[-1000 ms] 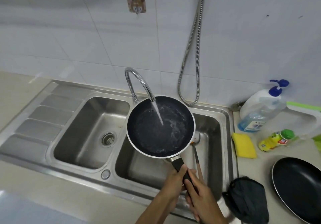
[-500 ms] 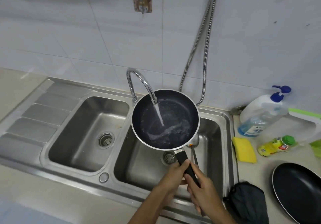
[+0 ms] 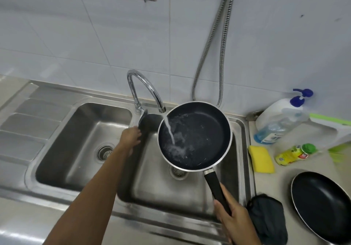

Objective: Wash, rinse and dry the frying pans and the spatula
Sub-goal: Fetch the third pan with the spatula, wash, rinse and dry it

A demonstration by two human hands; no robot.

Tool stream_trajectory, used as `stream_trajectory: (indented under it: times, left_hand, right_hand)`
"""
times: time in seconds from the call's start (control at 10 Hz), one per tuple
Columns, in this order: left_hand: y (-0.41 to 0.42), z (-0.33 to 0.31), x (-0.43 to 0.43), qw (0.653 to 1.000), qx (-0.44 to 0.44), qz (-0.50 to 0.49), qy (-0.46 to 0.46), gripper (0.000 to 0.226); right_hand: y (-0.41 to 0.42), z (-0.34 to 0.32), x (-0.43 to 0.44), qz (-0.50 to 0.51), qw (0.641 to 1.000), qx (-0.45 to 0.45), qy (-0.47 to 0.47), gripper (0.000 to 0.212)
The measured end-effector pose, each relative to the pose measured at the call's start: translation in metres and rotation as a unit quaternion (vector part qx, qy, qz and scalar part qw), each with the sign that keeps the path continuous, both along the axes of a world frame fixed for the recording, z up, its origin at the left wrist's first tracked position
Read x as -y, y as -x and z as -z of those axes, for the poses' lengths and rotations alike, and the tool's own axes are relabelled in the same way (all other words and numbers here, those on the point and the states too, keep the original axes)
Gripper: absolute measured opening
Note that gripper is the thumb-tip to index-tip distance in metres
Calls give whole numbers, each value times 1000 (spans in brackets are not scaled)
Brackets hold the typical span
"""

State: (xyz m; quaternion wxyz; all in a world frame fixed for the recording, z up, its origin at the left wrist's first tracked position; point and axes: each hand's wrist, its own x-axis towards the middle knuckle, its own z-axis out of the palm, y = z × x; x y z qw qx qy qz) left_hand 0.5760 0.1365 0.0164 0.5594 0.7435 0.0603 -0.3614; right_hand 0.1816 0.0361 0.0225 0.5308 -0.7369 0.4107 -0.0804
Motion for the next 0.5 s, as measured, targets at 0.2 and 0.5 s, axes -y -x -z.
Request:
stream_trajectory:
  times: [0.2,0.5]
  left_hand:
    - [-16,1,20,986,-35,-152,60,20]
    - [-38,-60,67,993,115,39,-11,29]
  right_hand:
    - [9,2,10,-9,997,-45,55,65]
    - [22,15,11,-74,971,-120,195,87]
